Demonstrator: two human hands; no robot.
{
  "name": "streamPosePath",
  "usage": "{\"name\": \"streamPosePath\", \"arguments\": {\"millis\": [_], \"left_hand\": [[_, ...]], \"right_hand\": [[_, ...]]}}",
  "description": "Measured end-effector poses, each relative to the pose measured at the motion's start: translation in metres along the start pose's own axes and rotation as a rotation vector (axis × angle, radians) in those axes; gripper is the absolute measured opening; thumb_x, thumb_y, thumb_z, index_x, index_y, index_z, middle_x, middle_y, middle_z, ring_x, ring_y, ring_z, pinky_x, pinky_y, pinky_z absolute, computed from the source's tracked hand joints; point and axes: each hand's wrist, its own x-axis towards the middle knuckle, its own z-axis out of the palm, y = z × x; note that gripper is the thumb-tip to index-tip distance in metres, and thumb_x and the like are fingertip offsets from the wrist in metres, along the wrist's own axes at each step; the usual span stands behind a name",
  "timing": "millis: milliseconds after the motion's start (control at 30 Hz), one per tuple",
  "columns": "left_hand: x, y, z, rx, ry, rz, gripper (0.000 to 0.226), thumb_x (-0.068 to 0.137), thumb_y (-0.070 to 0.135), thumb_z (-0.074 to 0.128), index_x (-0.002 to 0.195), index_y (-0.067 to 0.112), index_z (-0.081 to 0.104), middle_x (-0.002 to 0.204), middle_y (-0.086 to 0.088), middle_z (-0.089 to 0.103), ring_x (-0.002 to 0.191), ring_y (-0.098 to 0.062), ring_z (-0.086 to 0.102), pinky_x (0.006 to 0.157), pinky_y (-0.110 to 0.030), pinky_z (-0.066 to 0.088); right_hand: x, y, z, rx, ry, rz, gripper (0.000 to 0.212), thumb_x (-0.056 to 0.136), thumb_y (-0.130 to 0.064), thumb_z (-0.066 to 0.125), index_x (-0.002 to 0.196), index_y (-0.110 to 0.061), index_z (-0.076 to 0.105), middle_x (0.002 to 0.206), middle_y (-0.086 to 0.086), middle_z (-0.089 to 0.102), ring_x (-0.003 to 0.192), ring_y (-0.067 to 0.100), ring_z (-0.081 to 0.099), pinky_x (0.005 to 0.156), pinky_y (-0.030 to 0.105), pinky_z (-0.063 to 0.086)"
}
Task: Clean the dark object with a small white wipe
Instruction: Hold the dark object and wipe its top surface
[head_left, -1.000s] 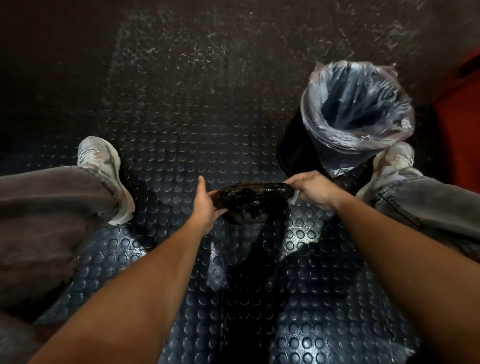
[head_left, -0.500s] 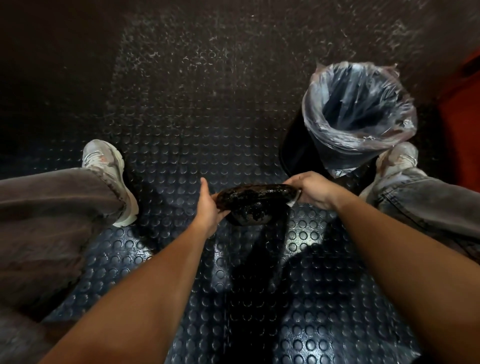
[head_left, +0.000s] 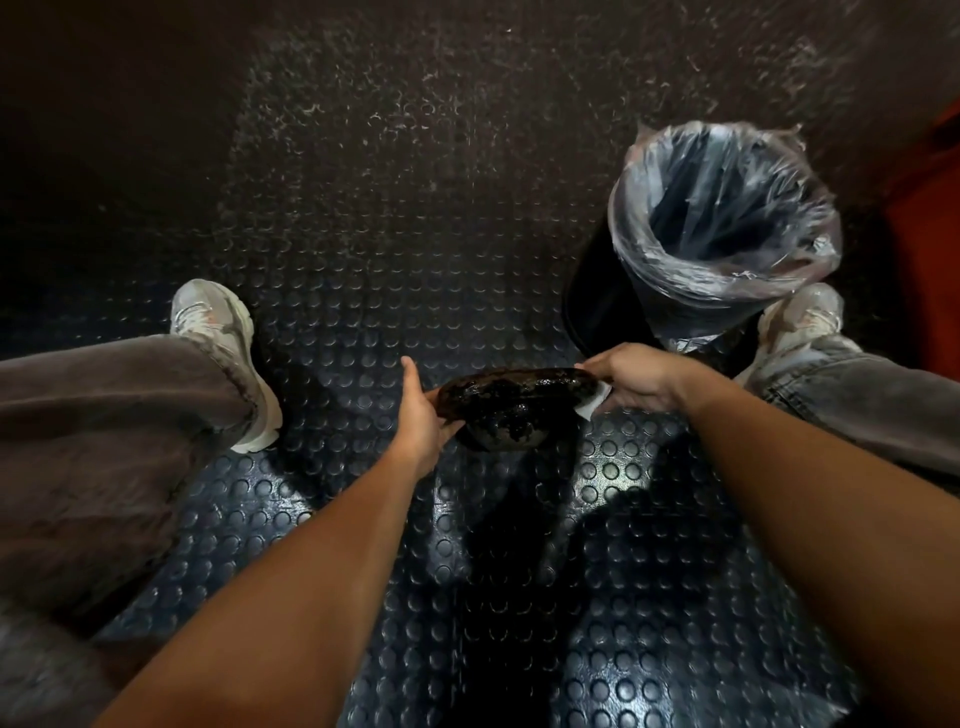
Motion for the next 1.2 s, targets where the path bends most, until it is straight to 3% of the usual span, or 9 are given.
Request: {"name": "streamPosePath", "arguments": {"millis": [100, 200, 300, 500, 700, 867, 933, 1067, 1200], "left_hand": [[0.0, 0.0, 0.001, -0.002, -0.005, -0.008, 0.101, 0.086, 0.086, 0.022, 0.123, 0.003, 0.066, 0.119, -0.013, 0.072, 0.119, -0.026, 0.064, 0.112, -0.043, 0.043], [0.001, 0.0, 0.001, -0.012, -0.004, -0.007, 0.1, 0.087, 0.086, 0.022, 0.124, 0.003, 0.065, 0.121, -0.013, 0.071, 0.12, -0.026, 0.063, 0.113, -0.044, 0.042], [-0.001, -0.001, 0.0, -0.006, -0.017, 0.004, 0.099, 0.088, 0.084, 0.022, 0.125, 0.002, 0.064, 0.122, -0.013, 0.071, 0.121, -0.026, 0.063, 0.113, -0.044, 0.042], [-0.001, 0.002, 0.002, -0.012, 0.008, -0.012, 0.1, 0.087, 0.085, 0.024, 0.123, 0.002, 0.065, 0.119, -0.013, 0.072, 0.118, -0.026, 0.064, 0.11, -0.043, 0.045], [-0.001, 0.001, 0.003, -0.004, 0.008, -0.007, 0.1, 0.087, 0.085, 0.021, 0.123, 0.002, 0.065, 0.119, -0.013, 0.072, 0.117, -0.025, 0.065, 0.111, -0.043, 0.043], [-0.001, 0.0, 0.003, 0.01, 0.02, 0.008, 0.1, 0.086, 0.085, 0.022, 0.124, 0.003, 0.064, 0.121, -0.013, 0.071, 0.118, -0.025, 0.064, 0.112, -0.045, 0.043], [-0.001, 0.001, 0.003, 0.013, 0.033, 0.011, 0.099, 0.085, 0.086, 0.022, 0.124, 0.005, 0.064, 0.121, -0.012, 0.071, 0.118, -0.026, 0.064, 0.112, -0.046, 0.043], [0.0, 0.0, 0.003, 0.004, 0.029, 0.011, 0.101, 0.085, 0.087, 0.021, 0.124, 0.004, 0.065, 0.12, -0.012, 0.072, 0.118, -0.025, 0.064, 0.112, -0.046, 0.043], [-0.004, -0.001, 0.002, -0.004, 0.005, 0.018, 0.099, 0.088, 0.084, 0.017, 0.121, 0.004, 0.065, 0.12, -0.014, 0.071, 0.119, -0.026, 0.063, 0.114, -0.045, 0.042]], "right_hand": [[0.002, -0.012, -0.006, -0.183, 0.024, -0.038, 0.024, 0.094, 0.004, 0.054, 0.092, -0.001, 0.077, 0.083, 0.014, 0.074, 0.068, 0.019, 0.07, 0.059, 0.028, 0.056], [-0.001, -0.007, -0.017, -0.367, 0.054, -0.098, 0.02, 0.098, -0.016, 0.062, 0.092, -0.021, 0.08, 0.091, -0.006, 0.078, 0.088, 0.013, 0.068, 0.082, 0.032, 0.048], [-0.003, 0.002, -0.017, -0.348, 0.137, -0.15, 0.016, 0.099, -0.025, 0.064, 0.097, -0.025, 0.079, 0.088, -0.014, 0.077, 0.084, 0.0, 0.066, 0.076, 0.024, 0.044], [0.012, -0.024, 0.005, -0.435, 0.063, -0.1, 0.019, 0.099, -0.014, 0.062, 0.087, -0.014, 0.077, 0.076, 0.006, 0.073, 0.067, 0.013, 0.063, 0.061, 0.023, 0.049], [-0.005, -0.023, -0.01, -0.473, 0.073, -0.217, 0.014, 0.097, -0.02, 0.066, 0.089, -0.023, 0.076, 0.078, -0.01, 0.075, 0.072, -0.002, 0.065, 0.072, 0.018, 0.048], [-0.004, -0.007, 0.008, -0.201, 0.087, -0.071, 0.022, 0.104, -0.011, 0.051, 0.1, -0.004, 0.072, 0.069, 0.008, 0.073, 0.057, 0.014, 0.068, 0.048, 0.021, 0.052], [-0.002, -0.018, 0.009, -0.228, 0.068, -0.027, 0.024, 0.102, -0.003, 0.049, 0.099, 0.0, 0.072, 0.068, 0.009, 0.073, 0.056, 0.014, 0.066, 0.045, 0.019, 0.049], [-0.006, -0.025, -0.003, -0.412, 0.047, -0.061, 0.03, 0.098, 0.002, 0.053, 0.09, -0.011, 0.078, 0.082, 0.006, 0.078, 0.066, 0.011, 0.069, 0.055, 0.02, 0.051], [-0.012, -0.005, -0.019, -0.303, 0.058, -0.125, 0.015, 0.095, -0.012, 0.067, 0.093, -0.018, 0.08, 0.092, 0.002, 0.079, 0.089, 0.014, 0.071, 0.089, 0.031, 0.051]]}}
